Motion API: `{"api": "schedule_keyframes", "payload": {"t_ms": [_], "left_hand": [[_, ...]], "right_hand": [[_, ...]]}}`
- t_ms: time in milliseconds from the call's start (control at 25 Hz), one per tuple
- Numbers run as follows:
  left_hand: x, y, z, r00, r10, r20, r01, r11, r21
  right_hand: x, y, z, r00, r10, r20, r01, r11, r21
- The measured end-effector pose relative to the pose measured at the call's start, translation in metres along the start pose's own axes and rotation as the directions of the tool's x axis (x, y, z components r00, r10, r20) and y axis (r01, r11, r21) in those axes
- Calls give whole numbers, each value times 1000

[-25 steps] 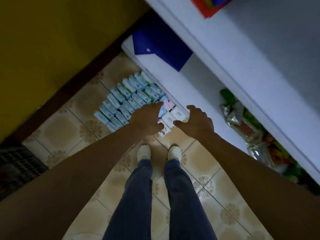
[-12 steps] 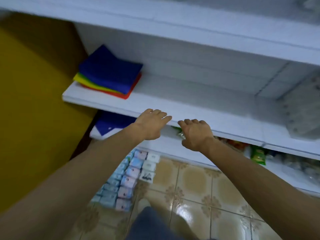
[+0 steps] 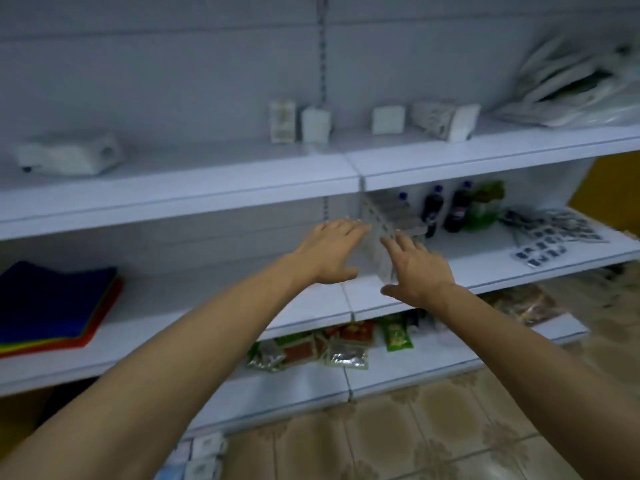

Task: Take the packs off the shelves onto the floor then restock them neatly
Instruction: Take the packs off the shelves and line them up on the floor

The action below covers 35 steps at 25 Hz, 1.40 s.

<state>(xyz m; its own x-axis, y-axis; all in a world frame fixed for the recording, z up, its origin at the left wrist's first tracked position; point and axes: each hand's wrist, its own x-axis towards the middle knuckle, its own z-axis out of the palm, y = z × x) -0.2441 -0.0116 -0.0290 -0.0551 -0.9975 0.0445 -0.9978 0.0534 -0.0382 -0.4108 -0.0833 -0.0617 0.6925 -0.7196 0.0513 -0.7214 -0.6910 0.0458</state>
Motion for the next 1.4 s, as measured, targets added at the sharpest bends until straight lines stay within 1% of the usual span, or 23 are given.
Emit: {"api": "schedule_keyframes", "payload": {"t_ms": [120,280,360,520,640,720,800,880,960,1040,1080,1120,1160,1200,1240,1280,1320,1360,1400], "left_hand": [[53,38,-23,995,62,-77,-60,997,40],[102,55,-40,991,62,-117,-53,996,74],[123,57,-40,990,50,-132,-42,997,62],[186,51,-35,971,21,-240,-33,998,-47],[258,43,-33,942,-35,-334,-8,992,-129],[315,37,-34,913,-116,-390,15,967,-253],[366,32,-34,900,-175,-400,32,940,-339],[411,29,-28,901,-190,-389,48,936,-348],[443,28,-17,905,-208,-372,46,916,-399],[460,29,-3,905,-204,-373,-2,875,-484],[463,30,3,898,-205,-390,-29,856,-517],[465,29,5,884,-222,-412,-46,835,-549],[464,27,5,862,-258,-436,-51,812,-581],[463,27,4,836,-312,-450,-33,792,-610],[461,27,0,809,-367,-459,-6,776,-630],[459,28,-2,783,-413,-465,23,767,-642],[459,29,-3,764,-443,-469,45,762,-646],[457,30,-4,746,-462,-479,61,764,-642],[457,29,-3,728,-479,-491,72,765,-640]], "right_hand": [[-4,67,-29,993,87,-83,-83,995,47],[7,129,-49,975,155,-161,-146,987,69],[21,150,-53,967,170,-191,-158,984,79],[67,186,-60,962,183,-201,-170,982,82],[110,207,-66,949,120,-293,-114,993,40],[142,224,-72,940,73,-334,-75,997,6],[170,242,-74,940,54,-337,-65,998,-21],[193,263,-72,932,52,-358,-69,997,-34],[217,287,-67,913,69,-402,-80,997,-10],[238,307,-63,890,68,-450,-64,998,22],[251,317,-62,874,84,-479,-51,995,82],[265,325,-63,851,125,-510,-29,981,192],[279,331,-64,833,191,-518,-3,940,342],[296,337,-65,836,268,-480,17,860,510],[313,342,-65,851,343,-398,25,730,683],[329,345,-63,875,392,-286,29,545,838],[342,345,-60,896,405,-181,33,345,938],[351,344,-52,911,395,-116,42,192,980],[357,342,-44,921,378,-98,55,123,991]]}}
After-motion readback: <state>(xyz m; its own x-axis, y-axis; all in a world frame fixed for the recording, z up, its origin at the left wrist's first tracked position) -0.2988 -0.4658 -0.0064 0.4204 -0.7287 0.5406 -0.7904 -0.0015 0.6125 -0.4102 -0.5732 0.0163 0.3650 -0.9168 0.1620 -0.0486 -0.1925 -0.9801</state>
